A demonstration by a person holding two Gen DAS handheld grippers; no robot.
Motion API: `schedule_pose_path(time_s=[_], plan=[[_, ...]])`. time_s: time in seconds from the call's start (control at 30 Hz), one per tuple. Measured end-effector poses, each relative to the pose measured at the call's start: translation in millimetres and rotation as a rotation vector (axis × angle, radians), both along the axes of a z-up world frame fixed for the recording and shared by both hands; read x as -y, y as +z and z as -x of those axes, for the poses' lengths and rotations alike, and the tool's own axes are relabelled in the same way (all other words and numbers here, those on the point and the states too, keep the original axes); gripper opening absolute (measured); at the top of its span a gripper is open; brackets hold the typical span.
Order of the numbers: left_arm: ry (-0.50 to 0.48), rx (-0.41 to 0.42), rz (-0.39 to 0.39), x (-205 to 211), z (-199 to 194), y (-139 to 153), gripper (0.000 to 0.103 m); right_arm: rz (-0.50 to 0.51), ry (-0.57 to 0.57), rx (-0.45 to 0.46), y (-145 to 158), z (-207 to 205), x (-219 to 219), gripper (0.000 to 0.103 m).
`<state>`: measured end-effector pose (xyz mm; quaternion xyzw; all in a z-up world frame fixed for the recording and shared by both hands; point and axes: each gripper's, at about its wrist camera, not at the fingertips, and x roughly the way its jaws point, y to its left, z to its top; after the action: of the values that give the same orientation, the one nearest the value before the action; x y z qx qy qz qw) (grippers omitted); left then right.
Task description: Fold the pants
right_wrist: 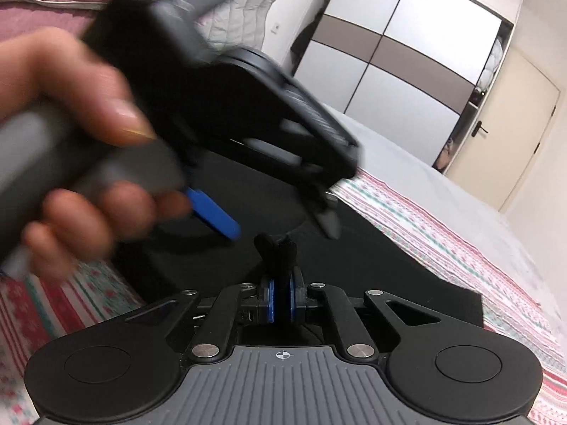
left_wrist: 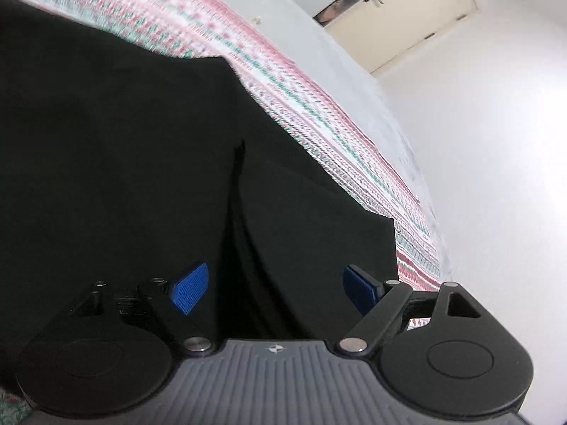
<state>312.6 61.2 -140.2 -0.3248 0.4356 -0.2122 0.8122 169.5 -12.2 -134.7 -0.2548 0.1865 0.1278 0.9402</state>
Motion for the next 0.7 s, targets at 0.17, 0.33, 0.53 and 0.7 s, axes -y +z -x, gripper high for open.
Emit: schedule_pose_path(time_s=[0.17, 0.33, 0.53, 0.7], plan=[[-0.083, 0.019, -0.178, 7, -8, 5, 0.046, -0.016, 0.019, -0.006, -2, 5, -11, 0.006], [-0.110, 0.081, -0.189, -6, -12, 23, 0.037, -0.106, -0.017, -0.021, 9, -1, -10, 0.006], [-0.085, 0.211, -0.290, -38, -1, 57, 0.036, -0.282, -0.078, -0.032, 17, 0, -38, 0.007], [-0.018, 0.227, -0.320, -97, 7, 64, 0.037, -0.447, -0.052, -0.089, 25, -6, -75, 0.007]])
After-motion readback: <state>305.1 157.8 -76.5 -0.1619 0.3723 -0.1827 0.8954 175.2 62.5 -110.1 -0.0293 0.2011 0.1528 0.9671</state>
